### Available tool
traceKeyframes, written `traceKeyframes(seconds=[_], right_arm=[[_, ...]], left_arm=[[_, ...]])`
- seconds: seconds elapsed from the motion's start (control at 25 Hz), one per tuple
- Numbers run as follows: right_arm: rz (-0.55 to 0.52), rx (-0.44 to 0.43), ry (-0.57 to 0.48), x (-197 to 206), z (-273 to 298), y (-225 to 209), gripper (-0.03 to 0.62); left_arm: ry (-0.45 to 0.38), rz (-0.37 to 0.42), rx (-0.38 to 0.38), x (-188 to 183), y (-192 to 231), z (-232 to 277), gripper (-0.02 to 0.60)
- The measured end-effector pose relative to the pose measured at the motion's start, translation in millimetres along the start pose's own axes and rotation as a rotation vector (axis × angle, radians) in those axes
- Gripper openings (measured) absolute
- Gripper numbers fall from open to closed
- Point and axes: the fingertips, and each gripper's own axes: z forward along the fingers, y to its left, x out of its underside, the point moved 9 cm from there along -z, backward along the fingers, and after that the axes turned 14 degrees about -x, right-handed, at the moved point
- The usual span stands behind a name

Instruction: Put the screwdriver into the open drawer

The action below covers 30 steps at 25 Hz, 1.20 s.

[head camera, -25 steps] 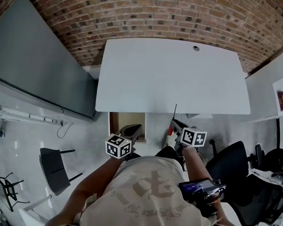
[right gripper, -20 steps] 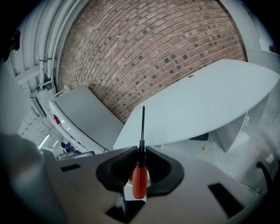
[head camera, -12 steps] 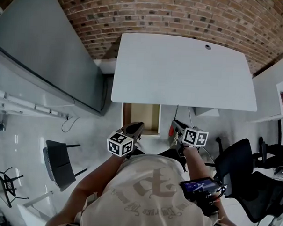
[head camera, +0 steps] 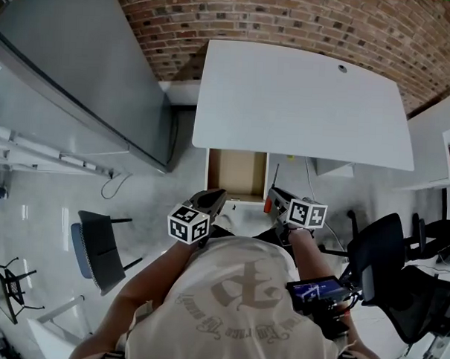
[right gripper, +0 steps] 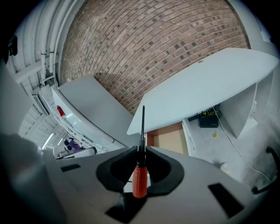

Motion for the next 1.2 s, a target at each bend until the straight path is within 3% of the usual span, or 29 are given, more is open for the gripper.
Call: traceKeyframes(seconds=[0.6, 1.2], right_arm=[[0.022, -0.027, -0.009, 4.3, 9.5, 15.3, 0.071], [0.083, -0.019, 0.128, 19.9, 44.2, -19.7, 0.071]], left_arm=[[-0.003, 0.028, 0.015, -11.5, 3.2, -12.7, 0.02], [0.067, -0.036, -0.046, 6.4, 19.0, -4.5, 0.02]])
